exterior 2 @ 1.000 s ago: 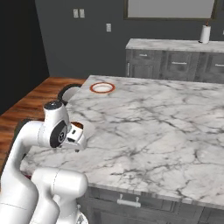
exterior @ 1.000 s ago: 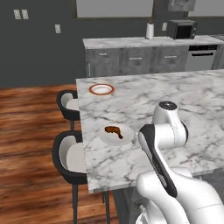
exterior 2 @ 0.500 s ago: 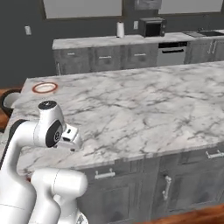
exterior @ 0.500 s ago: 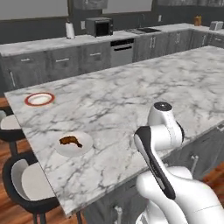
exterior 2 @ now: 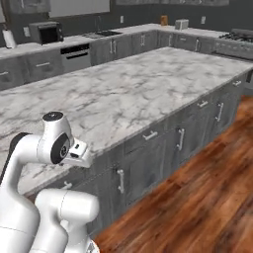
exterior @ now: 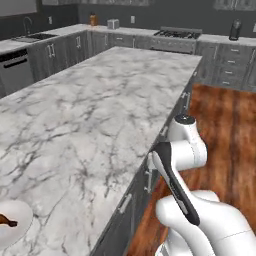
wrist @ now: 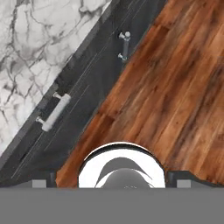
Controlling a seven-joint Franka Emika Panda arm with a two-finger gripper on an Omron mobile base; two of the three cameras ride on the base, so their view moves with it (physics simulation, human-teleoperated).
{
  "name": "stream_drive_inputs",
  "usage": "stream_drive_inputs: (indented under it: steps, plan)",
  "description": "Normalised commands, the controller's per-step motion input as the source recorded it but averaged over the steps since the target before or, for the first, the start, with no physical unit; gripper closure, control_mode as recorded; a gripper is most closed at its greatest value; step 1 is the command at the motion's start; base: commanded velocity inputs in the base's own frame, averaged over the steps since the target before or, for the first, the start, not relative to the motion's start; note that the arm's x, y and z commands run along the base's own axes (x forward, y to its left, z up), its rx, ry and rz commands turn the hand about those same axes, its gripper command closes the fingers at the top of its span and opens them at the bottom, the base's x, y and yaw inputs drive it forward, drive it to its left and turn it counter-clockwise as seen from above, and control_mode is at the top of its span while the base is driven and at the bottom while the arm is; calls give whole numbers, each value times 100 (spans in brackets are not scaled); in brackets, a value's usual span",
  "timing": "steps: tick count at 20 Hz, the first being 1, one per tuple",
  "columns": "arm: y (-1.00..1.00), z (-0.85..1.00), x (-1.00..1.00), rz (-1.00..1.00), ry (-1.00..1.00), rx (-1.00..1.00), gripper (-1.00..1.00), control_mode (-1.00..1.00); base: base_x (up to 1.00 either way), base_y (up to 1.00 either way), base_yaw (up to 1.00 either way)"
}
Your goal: Take the chicken drumsticks from the pan and place one on each plate on the dining counter.
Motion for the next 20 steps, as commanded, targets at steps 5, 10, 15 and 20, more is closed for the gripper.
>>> stream_drive_inputs:
  steps: [5,10,15,20]
  plan:
    - [0,0,0,0,0,0,-100,100,6,-55,-76]
    - [0,0,0,0,0,0,-100,100,49,-45,-44]
    - [0,0,0,0,0,0,-100,100,99,-24,-4]
    - [0,0,0,0,0,0,-100,100,100,-20,0]
